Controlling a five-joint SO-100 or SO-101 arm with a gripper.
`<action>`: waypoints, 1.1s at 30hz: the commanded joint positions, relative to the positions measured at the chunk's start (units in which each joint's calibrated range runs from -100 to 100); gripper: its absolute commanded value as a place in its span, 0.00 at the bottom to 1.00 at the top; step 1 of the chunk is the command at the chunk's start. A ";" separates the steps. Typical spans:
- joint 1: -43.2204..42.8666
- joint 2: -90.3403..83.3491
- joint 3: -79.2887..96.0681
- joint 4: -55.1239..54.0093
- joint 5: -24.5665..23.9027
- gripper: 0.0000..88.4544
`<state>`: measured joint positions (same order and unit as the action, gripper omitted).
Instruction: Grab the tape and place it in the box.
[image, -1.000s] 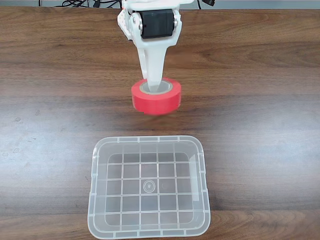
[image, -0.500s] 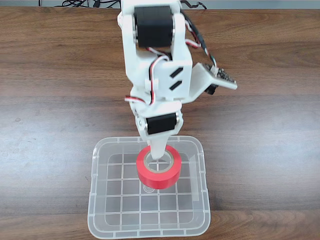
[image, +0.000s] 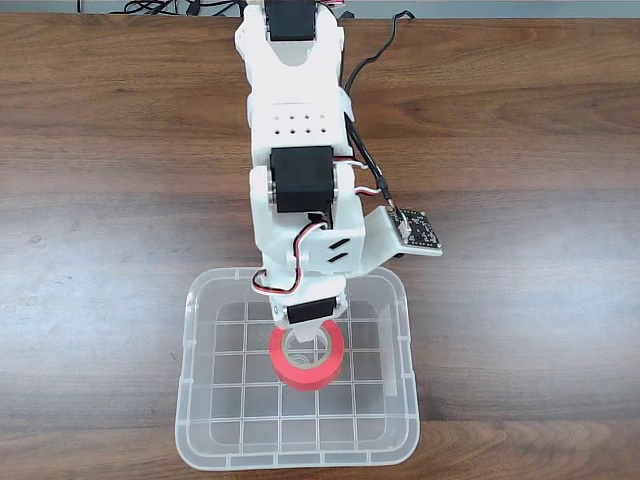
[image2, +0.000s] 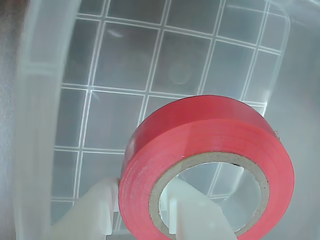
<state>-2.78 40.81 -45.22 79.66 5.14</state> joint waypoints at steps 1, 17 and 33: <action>1.10 -2.20 -5.37 -0.89 -0.66 0.09; 1.24 -3.08 -5.37 -0.81 -0.61 0.27; -2.34 -14.67 -29.38 15.29 -1.66 0.01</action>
<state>-2.78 39.64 -64.98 89.24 3.84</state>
